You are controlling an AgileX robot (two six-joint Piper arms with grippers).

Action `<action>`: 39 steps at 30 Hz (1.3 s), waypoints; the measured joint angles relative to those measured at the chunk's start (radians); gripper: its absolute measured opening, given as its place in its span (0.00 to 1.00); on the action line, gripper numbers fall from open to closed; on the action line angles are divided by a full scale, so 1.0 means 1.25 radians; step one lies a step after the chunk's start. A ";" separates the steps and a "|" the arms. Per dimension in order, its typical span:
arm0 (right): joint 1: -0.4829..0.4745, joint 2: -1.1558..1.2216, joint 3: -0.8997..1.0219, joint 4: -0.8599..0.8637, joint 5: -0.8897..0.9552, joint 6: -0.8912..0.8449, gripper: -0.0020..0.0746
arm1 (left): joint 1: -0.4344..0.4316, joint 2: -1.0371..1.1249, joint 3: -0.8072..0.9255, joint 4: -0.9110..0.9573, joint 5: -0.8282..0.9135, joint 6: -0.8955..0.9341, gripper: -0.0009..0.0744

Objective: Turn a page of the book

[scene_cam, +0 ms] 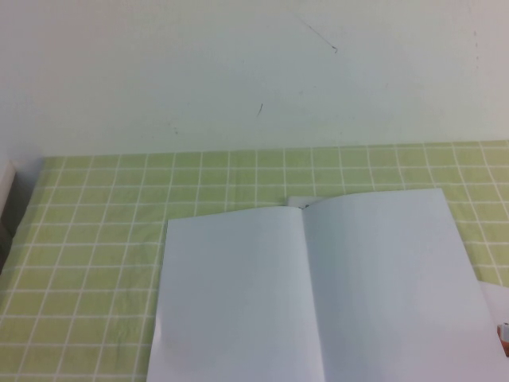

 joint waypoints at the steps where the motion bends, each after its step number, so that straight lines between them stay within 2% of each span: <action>1: 0.000 0.000 0.000 0.000 0.000 0.000 0.03 | 0.020 -0.015 0.026 -0.014 -0.045 0.013 0.01; 6: 0.000 0.000 0.000 0.000 0.000 0.000 0.03 | 0.167 -0.079 0.189 -0.152 -0.236 0.212 0.01; 9: 0.000 0.000 0.000 0.000 0.000 0.000 0.03 | 0.257 -0.082 0.271 -0.265 -0.304 0.323 0.01; 12: 0.000 0.000 0.000 0.000 0.000 0.000 0.03 | 0.329 -0.082 0.315 -0.316 -0.338 0.362 0.01; 14: 0.000 0.000 0.000 0.000 0.000 0.001 0.03 | 0.353 -0.082 0.317 -0.321 -0.349 0.371 0.01; 21: 0.000 0.000 0.000 0.000 0.000 0.001 0.03 | 0.361 -0.084 0.318 -0.320 -0.347 0.486 0.01; 39: 0.000 0.000 0.000 0.000 0.000 0.001 0.03 | 0.361 -0.084 0.318 -0.320 -0.347 0.506 0.01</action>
